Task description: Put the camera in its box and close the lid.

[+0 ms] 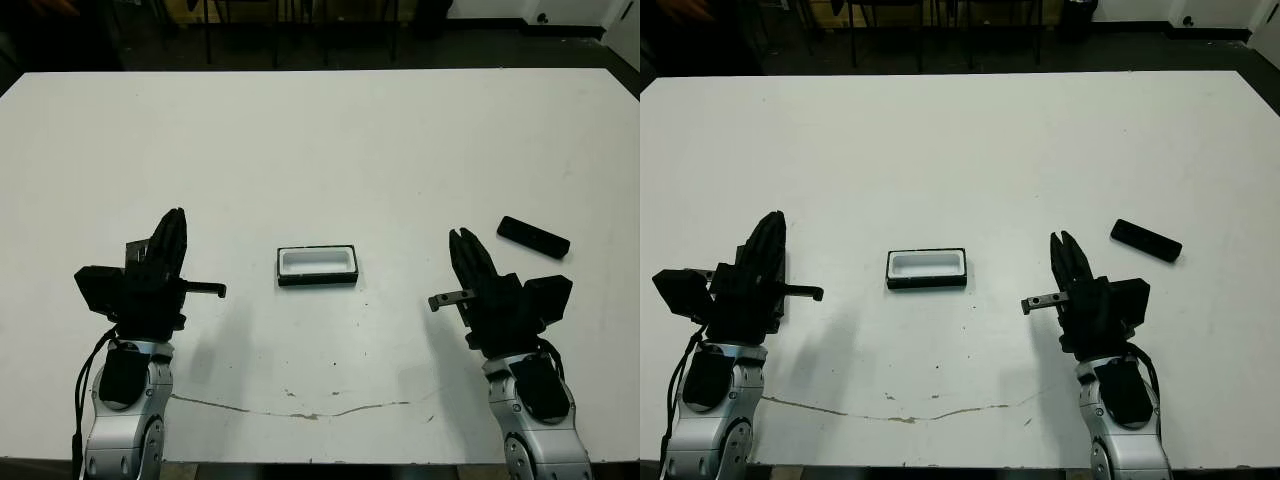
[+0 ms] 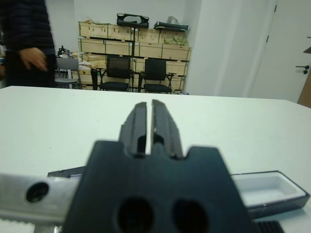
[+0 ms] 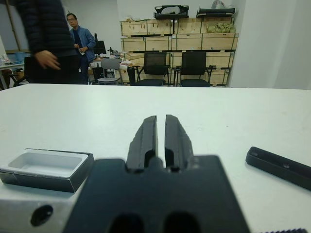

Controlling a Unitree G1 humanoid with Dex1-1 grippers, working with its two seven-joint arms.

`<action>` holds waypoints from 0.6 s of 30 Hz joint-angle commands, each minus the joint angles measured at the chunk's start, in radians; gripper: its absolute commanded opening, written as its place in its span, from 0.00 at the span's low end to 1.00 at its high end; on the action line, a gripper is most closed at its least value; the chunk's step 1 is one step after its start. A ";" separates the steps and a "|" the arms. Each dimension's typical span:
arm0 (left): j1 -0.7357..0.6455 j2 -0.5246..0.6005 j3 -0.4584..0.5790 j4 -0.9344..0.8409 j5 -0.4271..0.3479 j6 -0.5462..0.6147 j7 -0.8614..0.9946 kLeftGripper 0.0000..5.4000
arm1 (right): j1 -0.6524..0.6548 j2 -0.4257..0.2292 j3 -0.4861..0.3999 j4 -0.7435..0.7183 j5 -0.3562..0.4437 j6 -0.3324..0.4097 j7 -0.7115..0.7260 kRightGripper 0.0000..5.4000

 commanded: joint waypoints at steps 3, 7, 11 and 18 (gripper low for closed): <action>0.007 0.006 0.003 0.013 -0.006 0.007 -0.004 0.00 | 0.000 -0.003 0.002 0.006 -0.001 0.014 -0.001 0.00; 0.008 0.007 -0.001 0.009 0.005 0.013 0.001 0.00 | 0.002 -0.014 0.003 -0.001 -0.010 0.018 0.003 0.00; 0.008 0.005 -0.004 0.008 0.007 0.009 0.002 0.00 | -0.002 -0.029 -0.013 -0.031 0.010 0.067 0.005 0.00; 0.013 0.009 0.000 0.009 0.013 0.003 0.007 0.00 | -0.116 -0.250 -0.212 -0.078 0.162 0.204 0.153 0.00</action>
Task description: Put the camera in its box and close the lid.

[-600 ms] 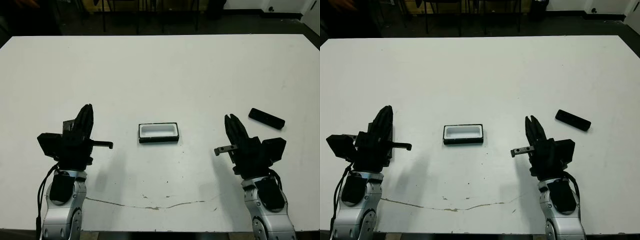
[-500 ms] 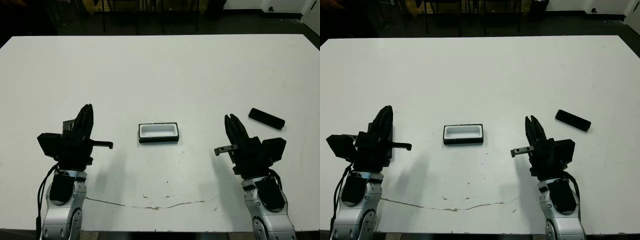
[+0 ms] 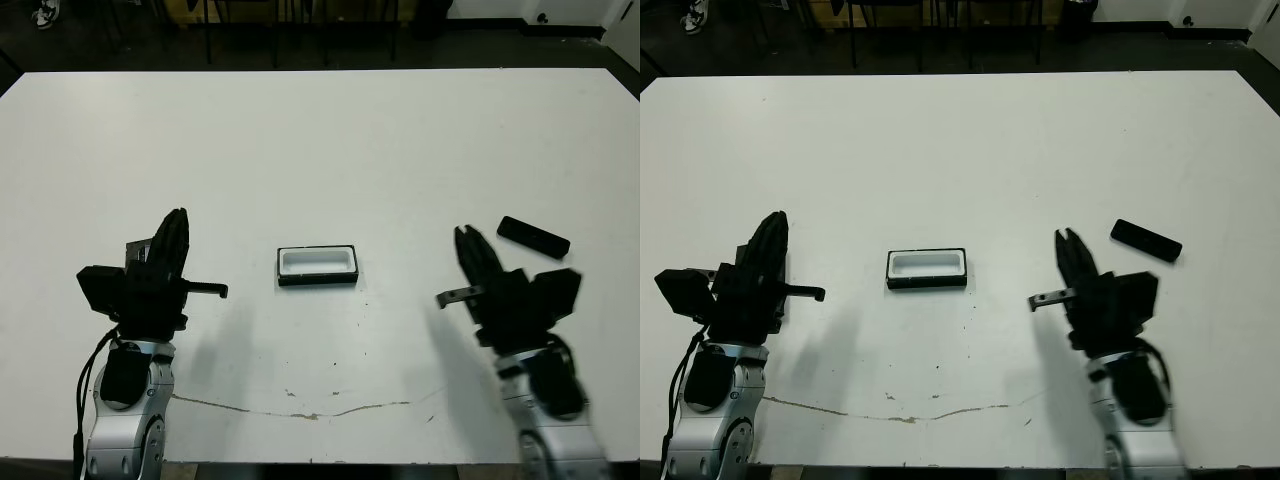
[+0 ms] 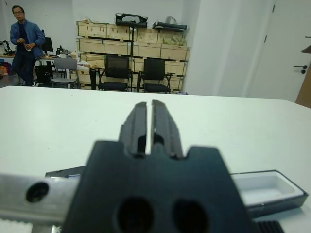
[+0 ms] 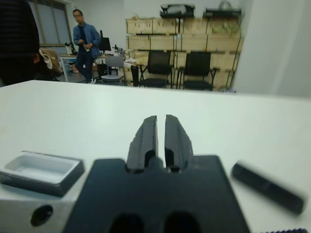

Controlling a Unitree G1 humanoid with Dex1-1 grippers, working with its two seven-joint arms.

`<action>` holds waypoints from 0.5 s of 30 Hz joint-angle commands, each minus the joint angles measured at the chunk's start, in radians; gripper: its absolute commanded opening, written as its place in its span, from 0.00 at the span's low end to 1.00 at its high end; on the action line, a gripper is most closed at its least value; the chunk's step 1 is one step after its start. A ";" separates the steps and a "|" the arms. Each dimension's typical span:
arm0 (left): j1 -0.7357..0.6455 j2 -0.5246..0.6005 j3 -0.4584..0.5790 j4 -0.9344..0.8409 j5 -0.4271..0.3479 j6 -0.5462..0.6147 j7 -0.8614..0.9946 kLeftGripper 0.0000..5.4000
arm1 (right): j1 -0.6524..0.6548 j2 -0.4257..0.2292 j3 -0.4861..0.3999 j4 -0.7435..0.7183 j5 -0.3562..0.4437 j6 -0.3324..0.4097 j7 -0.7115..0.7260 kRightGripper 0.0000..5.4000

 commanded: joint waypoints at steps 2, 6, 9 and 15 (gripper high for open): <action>0.015 0.009 0.006 0.008 0.017 0.003 0.008 0.00 | -0.102 -0.195 -0.149 0.035 0.083 0.106 0.106 0.00; 0.020 0.007 0.008 0.006 0.012 0.005 0.006 0.00 | -0.203 -0.386 -0.253 0.133 0.114 0.183 0.202 0.06; 0.023 0.005 0.006 0.004 0.013 0.003 0.008 0.00 | -0.290 -0.532 -0.274 0.286 0.117 0.196 0.328 0.14; 0.024 0.001 0.003 0.000 0.010 0.007 0.010 0.00 | -0.471 -0.698 -0.187 0.671 0.068 0.055 0.627 0.34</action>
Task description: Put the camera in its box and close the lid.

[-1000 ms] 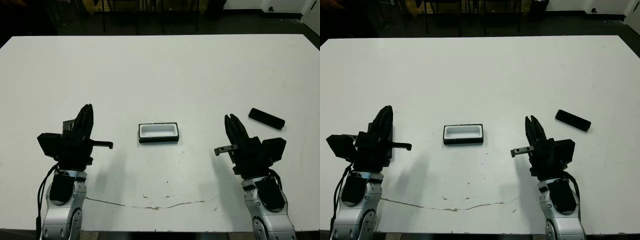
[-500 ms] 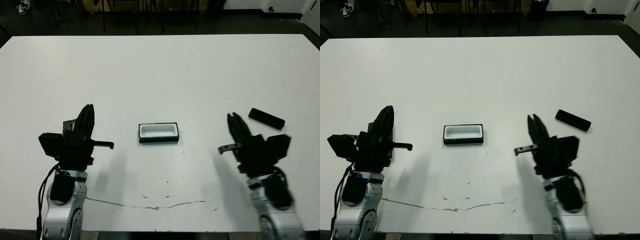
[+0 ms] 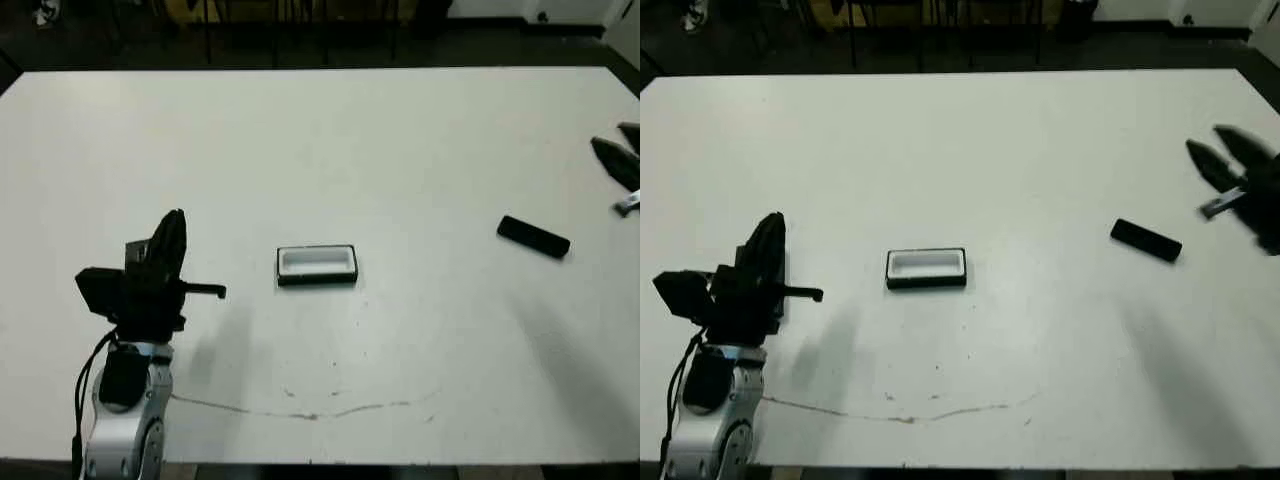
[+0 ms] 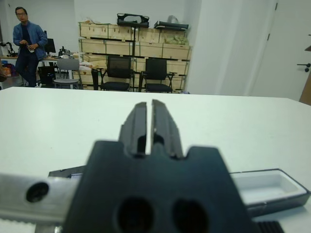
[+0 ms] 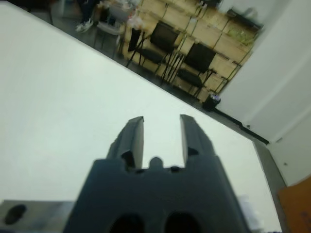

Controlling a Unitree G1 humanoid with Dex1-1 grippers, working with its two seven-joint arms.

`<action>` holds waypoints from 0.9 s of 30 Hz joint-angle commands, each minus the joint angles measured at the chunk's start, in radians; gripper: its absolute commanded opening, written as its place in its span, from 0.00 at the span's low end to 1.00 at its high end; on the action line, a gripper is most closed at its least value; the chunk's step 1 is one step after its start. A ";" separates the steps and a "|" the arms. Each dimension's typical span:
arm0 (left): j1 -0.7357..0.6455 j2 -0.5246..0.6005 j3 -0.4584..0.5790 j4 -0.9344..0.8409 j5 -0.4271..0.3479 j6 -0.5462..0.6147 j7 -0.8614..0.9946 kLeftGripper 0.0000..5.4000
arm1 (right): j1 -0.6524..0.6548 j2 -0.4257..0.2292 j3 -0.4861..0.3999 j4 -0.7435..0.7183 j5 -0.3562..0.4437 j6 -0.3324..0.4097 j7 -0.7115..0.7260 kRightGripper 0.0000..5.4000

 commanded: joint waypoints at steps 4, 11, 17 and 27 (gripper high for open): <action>0.015 0.008 0.001 0.004 0.019 0.006 0.013 0.00 | -0.191 -0.134 0.180 0.323 -0.075 -0.040 0.334 0.46; 0.017 0.011 0.008 0.006 0.008 0.011 0.008 0.00 | -0.406 -0.122 0.308 0.656 -0.129 -0.064 0.604 0.69; 0.013 0.018 0.011 0.023 0.015 -0.008 0.002 0.00 | -0.485 -0.069 0.308 0.887 -0.140 -0.152 0.711 0.89; 0.008 0.028 0.012 0.023 0.001 0.006 -0.008 0.00 | -0.492 -0.001 0.305 1.004 -0.178 -0.177 0.696 1.00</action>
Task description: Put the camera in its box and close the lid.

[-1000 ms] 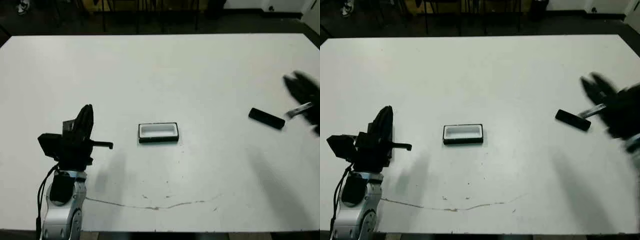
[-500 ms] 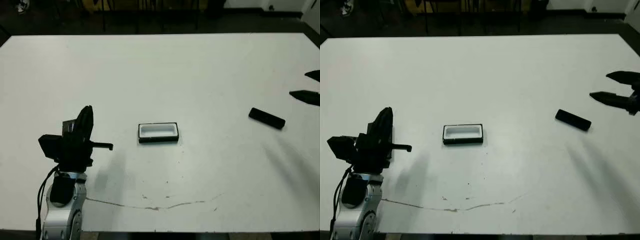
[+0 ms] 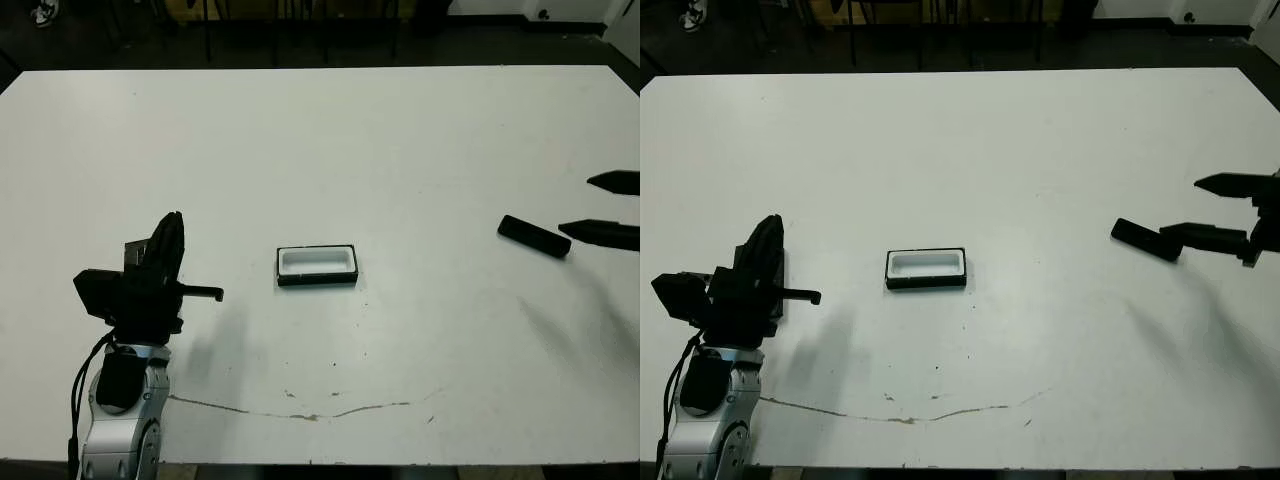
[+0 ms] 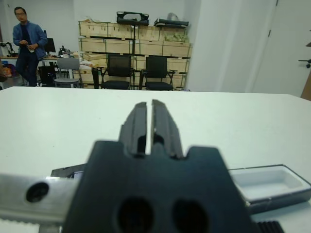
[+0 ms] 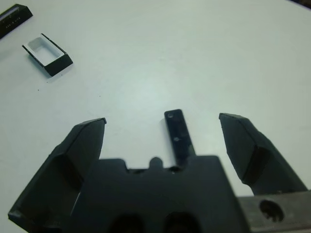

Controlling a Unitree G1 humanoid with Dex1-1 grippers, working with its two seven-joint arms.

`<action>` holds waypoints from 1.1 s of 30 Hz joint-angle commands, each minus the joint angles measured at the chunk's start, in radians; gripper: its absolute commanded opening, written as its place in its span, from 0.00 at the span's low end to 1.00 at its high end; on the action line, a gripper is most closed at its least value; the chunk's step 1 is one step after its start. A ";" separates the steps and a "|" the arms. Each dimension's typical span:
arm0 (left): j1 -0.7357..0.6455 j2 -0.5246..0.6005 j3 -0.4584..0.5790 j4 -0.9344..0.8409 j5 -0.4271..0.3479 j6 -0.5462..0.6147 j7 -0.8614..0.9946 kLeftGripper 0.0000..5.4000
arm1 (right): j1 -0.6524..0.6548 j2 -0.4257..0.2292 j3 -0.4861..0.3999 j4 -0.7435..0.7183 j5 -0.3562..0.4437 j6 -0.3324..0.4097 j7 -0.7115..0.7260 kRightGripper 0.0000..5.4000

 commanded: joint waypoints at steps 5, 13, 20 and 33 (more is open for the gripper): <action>0.000 0.015 0.006 0.016 0.014 0.013 0.001 0.00 | 0.005 0.058 0.011 0.038 -0.047 -0.024 -0.030 1.00; -0.006 0.022 0.011 0.025 0.004 0.009 -0.011 0.00 | 0.035 0.106 0.014 0.039 -0.077 -0.050 -0.092 1.00; -0.002 0.020 0.013 0.014 0.003 0.022 -0.008 0.00 | 0.053 0.126 0.018 0.074 -0.091 -0.051 -0.126 1.00; -0.003 0.034 0.023 0.025 0.018 0.011 -0.023 0.00 | 0.092 0.135 0.005 0.137 -0.097 -0.021 -0.190 1.00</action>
